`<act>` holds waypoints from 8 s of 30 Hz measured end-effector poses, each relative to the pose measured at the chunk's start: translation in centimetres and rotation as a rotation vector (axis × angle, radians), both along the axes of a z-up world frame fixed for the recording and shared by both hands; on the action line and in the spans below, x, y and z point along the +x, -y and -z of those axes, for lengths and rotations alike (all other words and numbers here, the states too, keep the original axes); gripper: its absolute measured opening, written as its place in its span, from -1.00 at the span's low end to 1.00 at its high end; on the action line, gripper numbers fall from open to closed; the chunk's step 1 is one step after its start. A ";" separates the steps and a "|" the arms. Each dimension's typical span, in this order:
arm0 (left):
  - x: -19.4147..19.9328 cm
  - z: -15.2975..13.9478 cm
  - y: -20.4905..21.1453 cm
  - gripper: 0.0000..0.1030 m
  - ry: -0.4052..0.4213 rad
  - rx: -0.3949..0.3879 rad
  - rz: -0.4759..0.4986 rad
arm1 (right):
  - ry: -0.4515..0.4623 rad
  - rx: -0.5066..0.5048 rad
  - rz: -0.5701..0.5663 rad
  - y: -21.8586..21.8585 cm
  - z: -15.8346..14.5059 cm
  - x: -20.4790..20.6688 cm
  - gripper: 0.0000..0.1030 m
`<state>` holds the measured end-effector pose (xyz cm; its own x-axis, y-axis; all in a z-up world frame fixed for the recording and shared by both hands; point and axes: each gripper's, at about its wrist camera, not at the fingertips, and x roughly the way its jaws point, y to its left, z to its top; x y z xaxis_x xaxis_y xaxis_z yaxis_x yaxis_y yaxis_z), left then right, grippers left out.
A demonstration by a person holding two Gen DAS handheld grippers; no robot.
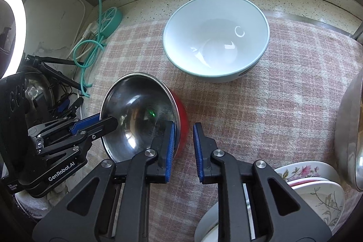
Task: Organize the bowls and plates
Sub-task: 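Close the right gripper on the rim of the red-bottomed steel bowl, then lift the red-bottomed bowl and carry it over the placed steel bowl, then lower the red-bottomed bowl into the steel bowl and open the right gripper, then move the right gripper to the pale blue ceramic bowl, then close the right gripper on the rim of the pale blue bowl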
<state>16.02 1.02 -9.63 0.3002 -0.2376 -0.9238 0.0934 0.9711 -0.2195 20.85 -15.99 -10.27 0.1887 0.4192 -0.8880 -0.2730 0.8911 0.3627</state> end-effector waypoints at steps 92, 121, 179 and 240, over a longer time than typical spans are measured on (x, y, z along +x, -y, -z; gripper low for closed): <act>3.4 -5.8 25.5 -0.82 0.100 -0.042 0.252 | 0.088 -0.017 0.246 27.5 -5.8 -0.7 -0.78; 5.0 -2.9 28.0 -0.82 0.038 0.045 0.252 | 0.035 -0.107 0.161 27.1 -2.3 2.3 -0.49; 3.9 -6.2 4.4 -0.38 0.126 -0.047 -0.130 | 0.322 -0.056 0.023 12.0 -9.5 1.8 0.30; 9.8 -2.8 4.1 -0.81 0.001 -0.168 -0.141 | -0.027 0.093 0.055 7.4 -1.4 10.0 -0.82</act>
